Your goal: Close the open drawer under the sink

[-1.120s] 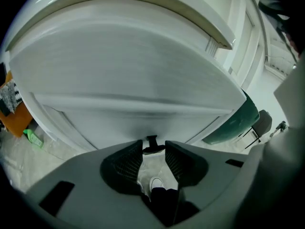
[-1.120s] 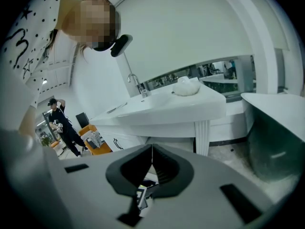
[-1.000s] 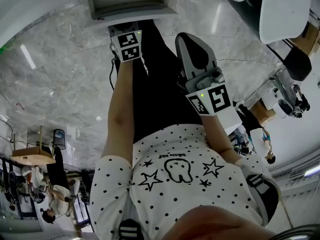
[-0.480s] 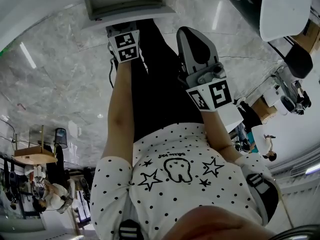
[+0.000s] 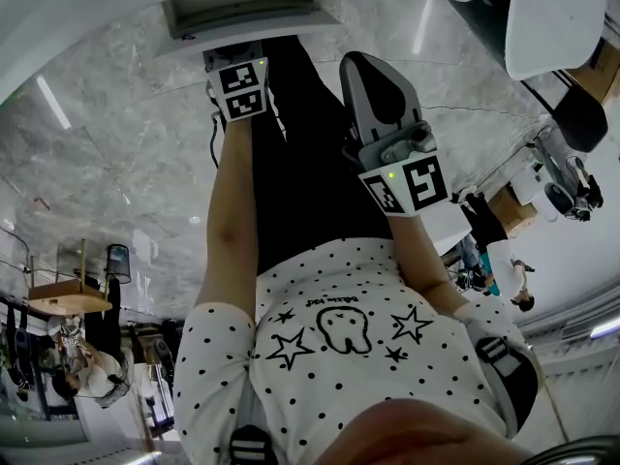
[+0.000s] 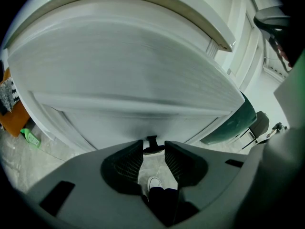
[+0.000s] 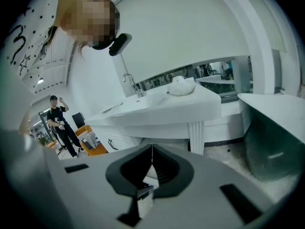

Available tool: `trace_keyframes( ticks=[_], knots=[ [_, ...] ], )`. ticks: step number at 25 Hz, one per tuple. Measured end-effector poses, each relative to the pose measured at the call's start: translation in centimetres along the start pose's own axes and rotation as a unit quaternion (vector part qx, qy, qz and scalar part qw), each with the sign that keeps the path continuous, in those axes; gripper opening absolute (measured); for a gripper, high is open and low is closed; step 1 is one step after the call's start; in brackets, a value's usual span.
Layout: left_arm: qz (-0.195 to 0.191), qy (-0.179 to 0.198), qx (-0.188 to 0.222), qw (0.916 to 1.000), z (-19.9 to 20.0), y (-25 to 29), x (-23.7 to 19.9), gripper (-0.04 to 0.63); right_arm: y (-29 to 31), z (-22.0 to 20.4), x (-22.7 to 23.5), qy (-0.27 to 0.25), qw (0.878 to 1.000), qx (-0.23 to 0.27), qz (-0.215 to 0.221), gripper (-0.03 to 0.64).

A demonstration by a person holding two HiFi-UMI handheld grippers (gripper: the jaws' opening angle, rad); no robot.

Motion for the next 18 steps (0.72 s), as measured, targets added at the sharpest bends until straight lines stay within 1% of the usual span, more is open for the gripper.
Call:
trace_keyframes(
  ticks=[18],
  knots=[
    [0.006, 0.001, -0.003, 1.0, 1.0, 1.0, 0.2, 0.141, 0.1, -0.5, 1.2, 0.01, 1.0, -0.004, -0.004, 0.014]
  ],
)
Point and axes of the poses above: the fingertips, and each gripper's own axes: y forward along the fingers, x to its right, z out of its top, the point moved 4 cm from there along -y, backward along the fingers, and after that the axes turned 14 degrees about -y, right-handed, at the moved point
